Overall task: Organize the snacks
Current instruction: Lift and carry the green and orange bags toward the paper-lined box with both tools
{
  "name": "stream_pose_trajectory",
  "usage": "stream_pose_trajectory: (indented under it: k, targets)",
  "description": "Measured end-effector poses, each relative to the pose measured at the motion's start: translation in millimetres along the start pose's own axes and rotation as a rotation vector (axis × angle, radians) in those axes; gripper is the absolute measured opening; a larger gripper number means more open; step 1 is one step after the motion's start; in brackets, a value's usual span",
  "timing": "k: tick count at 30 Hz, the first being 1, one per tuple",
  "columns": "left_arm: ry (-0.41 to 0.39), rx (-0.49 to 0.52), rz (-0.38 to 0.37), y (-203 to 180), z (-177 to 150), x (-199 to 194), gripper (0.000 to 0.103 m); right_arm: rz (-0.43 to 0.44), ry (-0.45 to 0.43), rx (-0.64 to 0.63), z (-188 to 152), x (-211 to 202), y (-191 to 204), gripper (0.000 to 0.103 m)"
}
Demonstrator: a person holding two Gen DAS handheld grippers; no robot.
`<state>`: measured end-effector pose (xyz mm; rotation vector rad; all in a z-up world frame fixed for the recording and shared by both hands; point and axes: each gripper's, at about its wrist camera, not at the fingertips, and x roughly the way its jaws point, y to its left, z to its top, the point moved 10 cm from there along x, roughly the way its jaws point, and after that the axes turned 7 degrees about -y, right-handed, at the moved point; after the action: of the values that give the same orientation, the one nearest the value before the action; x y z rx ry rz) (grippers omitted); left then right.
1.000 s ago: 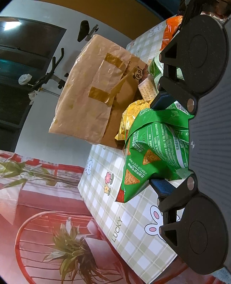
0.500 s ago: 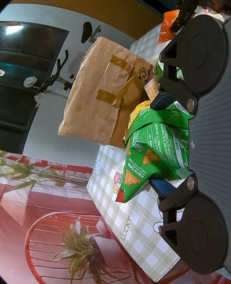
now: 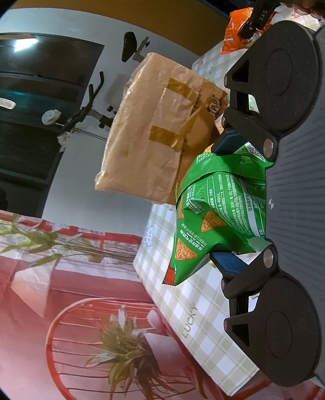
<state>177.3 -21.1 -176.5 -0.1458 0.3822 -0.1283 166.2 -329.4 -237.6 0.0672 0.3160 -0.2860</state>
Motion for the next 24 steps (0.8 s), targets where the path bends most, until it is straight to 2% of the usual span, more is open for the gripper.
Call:
stream_pose_trajectory:
  k: [8, 13, 18, 24]
  targets:
    - [-0.083, 0.039, -0.040, -3.8, 32.8, 5.1, 0.084, 0.050, -0.058, 0.039, 23.2, -0.9, 0.2, 0.065]
    - [-0.118, 0.046, -0.126, -15.5, 61.1, 11.5, 0.084, 0.108, -0.149, 0.031, 58.9, -5.7, 10.2, 0.065]
    - [-0.171, 0.063, -0.162, -27.0, 89.6, 21.8, 0.084, 0.159, -0.228, 0.041, 99.6, -5.7, 20.0, 0.065]
    - [-0.213, 0.091, -0.211, -45.8, 121.8, 36.3, 0.084, 0.226, -0.278, 0.054, 143.8, 7.4, 32.5, 0.065]
